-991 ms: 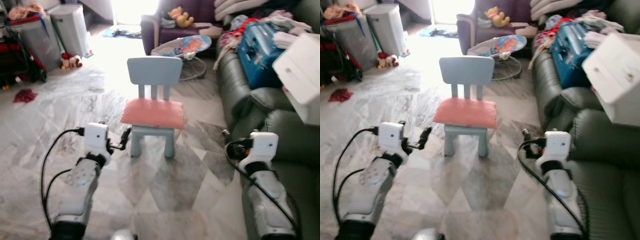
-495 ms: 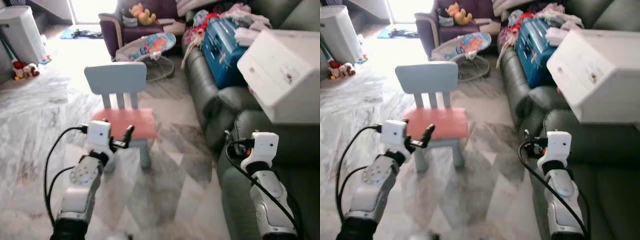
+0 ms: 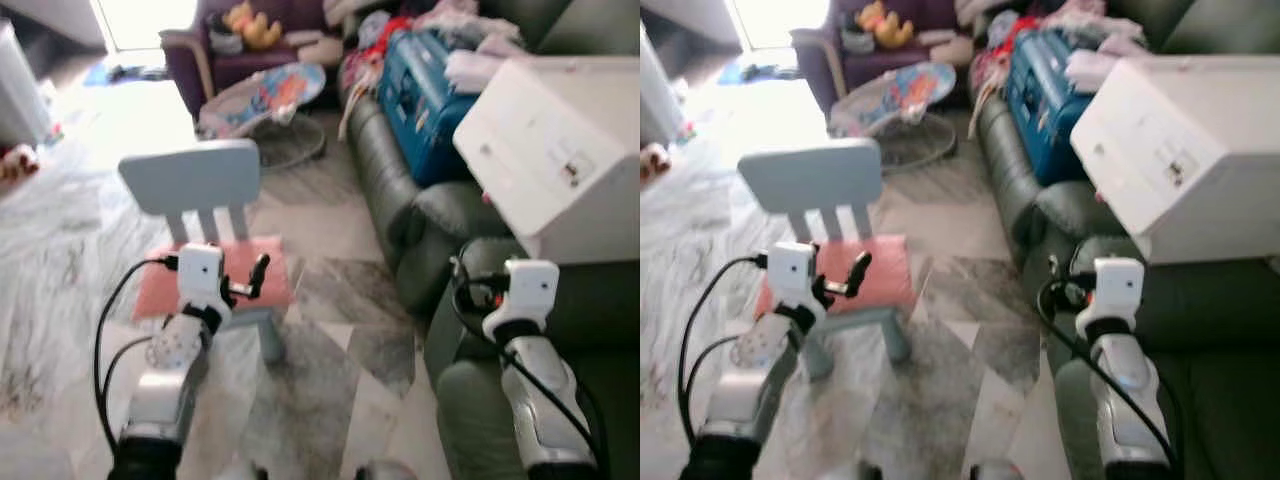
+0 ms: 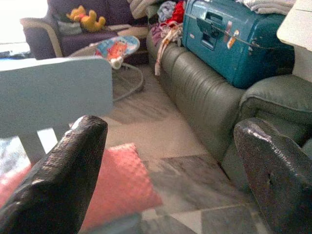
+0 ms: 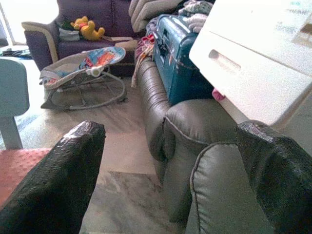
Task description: Move the pillow to the sofa
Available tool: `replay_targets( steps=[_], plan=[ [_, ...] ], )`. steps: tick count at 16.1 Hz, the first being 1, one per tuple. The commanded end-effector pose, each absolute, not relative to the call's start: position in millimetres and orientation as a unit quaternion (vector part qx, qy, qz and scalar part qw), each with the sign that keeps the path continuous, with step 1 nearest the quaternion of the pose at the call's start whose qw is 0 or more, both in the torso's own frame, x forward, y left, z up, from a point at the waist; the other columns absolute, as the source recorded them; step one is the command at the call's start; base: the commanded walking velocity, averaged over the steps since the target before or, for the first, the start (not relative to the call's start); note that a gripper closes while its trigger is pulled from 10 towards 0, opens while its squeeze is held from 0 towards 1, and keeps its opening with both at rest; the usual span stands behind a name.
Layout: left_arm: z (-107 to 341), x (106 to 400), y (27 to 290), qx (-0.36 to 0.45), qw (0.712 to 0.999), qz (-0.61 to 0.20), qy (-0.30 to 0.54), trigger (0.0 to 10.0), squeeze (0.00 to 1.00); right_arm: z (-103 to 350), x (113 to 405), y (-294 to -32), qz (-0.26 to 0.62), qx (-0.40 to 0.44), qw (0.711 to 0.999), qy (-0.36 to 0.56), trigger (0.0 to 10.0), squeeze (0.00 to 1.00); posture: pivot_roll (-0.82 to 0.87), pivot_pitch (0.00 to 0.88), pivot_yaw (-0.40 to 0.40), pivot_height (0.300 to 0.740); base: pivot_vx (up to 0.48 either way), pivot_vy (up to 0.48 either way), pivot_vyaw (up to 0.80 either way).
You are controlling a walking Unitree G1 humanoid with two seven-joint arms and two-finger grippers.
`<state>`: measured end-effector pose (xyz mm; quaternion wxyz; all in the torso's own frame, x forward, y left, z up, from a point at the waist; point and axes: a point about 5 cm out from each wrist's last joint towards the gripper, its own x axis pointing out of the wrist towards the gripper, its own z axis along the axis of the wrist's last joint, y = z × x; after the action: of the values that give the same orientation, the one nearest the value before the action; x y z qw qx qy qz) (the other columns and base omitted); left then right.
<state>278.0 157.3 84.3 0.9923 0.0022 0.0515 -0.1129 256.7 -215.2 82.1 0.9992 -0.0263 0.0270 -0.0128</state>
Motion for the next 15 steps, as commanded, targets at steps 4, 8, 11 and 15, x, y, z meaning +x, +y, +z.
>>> replay_targets(
  steps=[4, 8, 11, 15],
  plan=[
    [84.7, 277.2, 169.4, 0.02, 0.994, -0.09, 0.05, 10.0, 0.0, 84.5, 259.5, -204.7, 0.004, -0.017, 1.0, 0.019, 10.0, 0.0, 0.01, 0.0, -0.023, 0.74, 0.0, 0.48, 0.0],
    [85.1, 277.6, 169.1, 0.023, 0.995, -0.088, 0.048, 10.0, 0.0, 84.5, 259.6, -204.7, 0.004, -0.016, 1.0, 0.019, 10.0, 0.0, 0.01, 0.0, -0.023, 0.74, 0.0, 0.48, 0.0],
    [87.0, 277.7, 167.8, 0.027, 0.995, -0.084, 0.039, 10.0, 0.0, 84.1, 259.7, -203.7, 0.008, -0.021, 1.0, 0.02, 10.0, 0.0, 0.02, 0.0, -0.022, 0.74, 0.0, 0.16, 0.0],
    [86.4, 277.4, 164.6, 0.029, 0.995, -0.083, 0.039, 10.0, 0.0, 83.9, 259.5, -203.0, 0.011, -0.025, 0.999, 0.019, 10.0, 0.0, 0.01, 0.0, -0.021, 0.74, 0.0, 0.0, 0.52]
  ],
)
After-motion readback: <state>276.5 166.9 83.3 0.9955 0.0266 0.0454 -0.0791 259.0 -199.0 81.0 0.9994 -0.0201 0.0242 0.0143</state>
